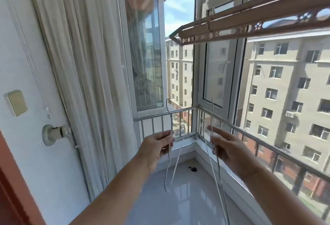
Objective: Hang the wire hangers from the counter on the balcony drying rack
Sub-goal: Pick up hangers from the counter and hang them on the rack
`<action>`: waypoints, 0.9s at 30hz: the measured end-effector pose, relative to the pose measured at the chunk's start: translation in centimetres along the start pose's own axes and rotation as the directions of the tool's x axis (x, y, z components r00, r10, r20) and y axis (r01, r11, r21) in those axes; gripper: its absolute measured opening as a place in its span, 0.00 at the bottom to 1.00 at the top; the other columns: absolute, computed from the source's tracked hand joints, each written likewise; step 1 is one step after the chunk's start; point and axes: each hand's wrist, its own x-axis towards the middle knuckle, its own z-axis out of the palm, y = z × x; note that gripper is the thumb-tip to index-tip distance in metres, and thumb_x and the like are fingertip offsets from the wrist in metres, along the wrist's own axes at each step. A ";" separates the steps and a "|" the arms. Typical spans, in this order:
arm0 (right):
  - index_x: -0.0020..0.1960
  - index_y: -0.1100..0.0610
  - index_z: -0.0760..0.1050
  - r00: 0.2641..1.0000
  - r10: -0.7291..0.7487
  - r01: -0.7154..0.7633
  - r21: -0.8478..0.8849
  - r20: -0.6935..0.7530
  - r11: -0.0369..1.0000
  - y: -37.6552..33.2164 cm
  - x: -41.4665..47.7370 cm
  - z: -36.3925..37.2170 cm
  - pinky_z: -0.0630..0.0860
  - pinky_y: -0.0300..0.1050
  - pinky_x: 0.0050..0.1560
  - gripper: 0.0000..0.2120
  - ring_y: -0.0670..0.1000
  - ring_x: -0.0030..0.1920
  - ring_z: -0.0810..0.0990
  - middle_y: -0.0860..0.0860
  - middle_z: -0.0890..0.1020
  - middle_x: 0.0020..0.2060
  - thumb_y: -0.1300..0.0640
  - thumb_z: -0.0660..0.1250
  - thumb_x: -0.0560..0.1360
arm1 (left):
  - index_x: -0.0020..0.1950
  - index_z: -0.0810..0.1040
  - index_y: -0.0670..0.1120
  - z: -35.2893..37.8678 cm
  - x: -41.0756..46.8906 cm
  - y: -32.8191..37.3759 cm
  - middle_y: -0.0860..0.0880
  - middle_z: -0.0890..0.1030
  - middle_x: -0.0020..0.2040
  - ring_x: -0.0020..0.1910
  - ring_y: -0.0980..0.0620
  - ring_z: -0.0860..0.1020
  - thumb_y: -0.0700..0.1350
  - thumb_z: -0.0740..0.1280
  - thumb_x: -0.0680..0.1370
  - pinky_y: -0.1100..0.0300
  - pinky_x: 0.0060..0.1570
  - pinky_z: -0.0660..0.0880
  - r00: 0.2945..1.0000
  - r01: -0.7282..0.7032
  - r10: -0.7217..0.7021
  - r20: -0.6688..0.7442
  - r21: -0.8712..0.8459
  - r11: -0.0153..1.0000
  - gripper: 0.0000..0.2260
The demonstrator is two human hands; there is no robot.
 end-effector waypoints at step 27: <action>0.61 0.58 0.76 0.909 -0.392 0.335 -0.314 -0.139 0.888 -11.2 48.4 5.6 0.71 0.35 0.30 0.16 0.45 0.28 0.70 0.51 0.73 0.32 0.65 0.64 0.75 | 0.53 0.82 0.41 2.1 51.2 19.4 0.47 0.81 0.39 0.32 0.55 0.76 0.38 0.67 0.75 0.64 0.34 0.73 0.913 -0.299 0.250 0.322 0.115 0.947 0.08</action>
